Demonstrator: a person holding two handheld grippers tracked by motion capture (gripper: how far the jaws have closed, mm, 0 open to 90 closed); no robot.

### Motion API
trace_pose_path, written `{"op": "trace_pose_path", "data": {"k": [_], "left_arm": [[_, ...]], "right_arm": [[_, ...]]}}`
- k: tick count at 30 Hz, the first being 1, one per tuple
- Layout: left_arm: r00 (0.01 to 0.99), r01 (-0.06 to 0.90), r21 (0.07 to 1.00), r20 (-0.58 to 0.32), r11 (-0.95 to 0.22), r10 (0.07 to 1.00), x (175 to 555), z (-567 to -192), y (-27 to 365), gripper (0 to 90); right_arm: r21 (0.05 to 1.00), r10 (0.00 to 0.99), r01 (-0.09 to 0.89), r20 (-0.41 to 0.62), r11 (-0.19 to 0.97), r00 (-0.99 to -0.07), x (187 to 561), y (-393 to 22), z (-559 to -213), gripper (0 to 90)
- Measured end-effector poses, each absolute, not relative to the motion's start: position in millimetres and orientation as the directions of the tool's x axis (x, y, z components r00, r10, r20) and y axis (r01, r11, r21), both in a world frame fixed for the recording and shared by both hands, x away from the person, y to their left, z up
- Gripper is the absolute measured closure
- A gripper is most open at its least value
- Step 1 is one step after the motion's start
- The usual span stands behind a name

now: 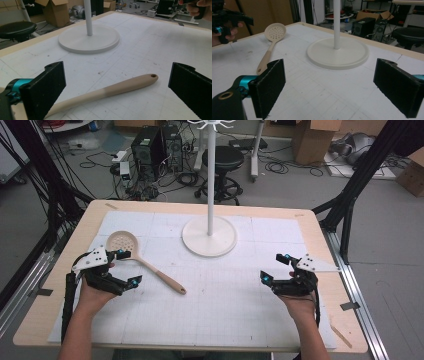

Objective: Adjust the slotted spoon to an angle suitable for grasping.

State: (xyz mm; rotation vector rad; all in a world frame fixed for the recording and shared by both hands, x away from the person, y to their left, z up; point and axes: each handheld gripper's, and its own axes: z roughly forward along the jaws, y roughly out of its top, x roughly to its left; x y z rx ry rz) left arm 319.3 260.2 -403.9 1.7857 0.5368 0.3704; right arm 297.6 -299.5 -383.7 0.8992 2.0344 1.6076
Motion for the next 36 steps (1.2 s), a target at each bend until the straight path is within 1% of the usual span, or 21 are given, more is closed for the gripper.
{"op": "trace_pose_path", "data": {"k": [4, 9, 17, 19, 20, 24, 26, 27, 28, 30, 32, 33, 34, 36], "left_arm": [[0.84, 0.177, 0.958, -0.028, -0.225, 0.541, 320, -405, 261, 1.7], [0.839, 0.167, 0.959, -0.016, -0.229, 0.545, 319, -404, 261, 1.7], [0.823, 0.197, 0.951, -0.028, -0.239, 0.567, 322, -406, 262, 1.9], [0.827, 0.194, 0.949, -0.022, -0.248, 0.561, 321, -407, 262, 11.1], [0.833, 0.193, 0.949, -0.024, -0.249, 0.553, 321, -407, 260, 12.8], [0.831, 0.193, 0.949, -0.023, -0.25, 0.555, 322, -408, 258, 14.0], [0.831, 0.191, 0.949, -0.02, -0.251, 0.556, 322, -409, 258, 17.9], [0.832, 0.194, 0.949, -0.023, -0.25, 0.555, 323, -409, 258, 17.9], [0.836, 0.194, 0.949, -0.028, -0.248, 0.548, 324, -410, 258, 22.9], [0.836, 0.196, 0.947, -0.026, -0.254, 0.548, 324, -411, 258, 28.8], [0.838, 0.211, 0.939, -0.031, -0.271, 0.545, 326, -413, 257, 32.5], [0.838, 0.217, 0.938, -0.036, -0.272, 0.545, 326, -414, 257, 32.5], [0.839, 0.228, 0.933, -0.043, -0.277, 0.543, 328, -415, 256, 38.2], [0.836, 0.228, 0.933, -0.042, -0.277, 0.547, 328, -415, 256, 42.1]], "right_arm": [[0.959, 0.694, 0.243, 0.076, 0.146, -0.716, 298, -299, -386, 9.8], [0.959, 0.699, 0.245, 0.076, 0.145, -0.711, 298, -300, -386, 9.8], [0.956, 0.696, 0.247, 0.07, 0.159, -0.715, 297, -296, -387, 9.8], [0.952, 0.69, 0.254, 0.07, 0.169, -0.721, 297, -294, -389, 9.8], [0.952, 0.69, 0.255, 0.069, 0.172, -0.72, 297, -294, -389, 9.8], [0.953, 0.689, 0.252, 0.067, 0.171, -0.722, 297, -294, -389, 9.8], [0.952, 0.685, 0.256, 0.074, 0.169, -0.725, 296, -294, -390, 9.8], [0.952, 0.685, 0.256, 0.074, 0.169, -0.725, 296, -294, -390, 9.8], [0.95, 0.685, 0.257, 0.069, 0.177, -0.725, 297, -293, -391, 9.8], [0.948, 0.682, 0.26, 0.069, 0.182, -0.728, 297, -292, -393, 9.8], [0.947, 0.682, 0.266, 0.073, 0.182, -0.728, 297, -292, -393, 9.8], [0.947, 0.682, 0.266, 0.073, 0.182, -0.728, 297, -292, -393, 9.8], [0.949, 0.682, 0.259, 0.07, 0.179, -0.728, 297, -293, -392, 9.8], [0.951, 0.682, 0.256, 0.072, 0.172, -0.728, 296, -294, -391, 9.8]]}}
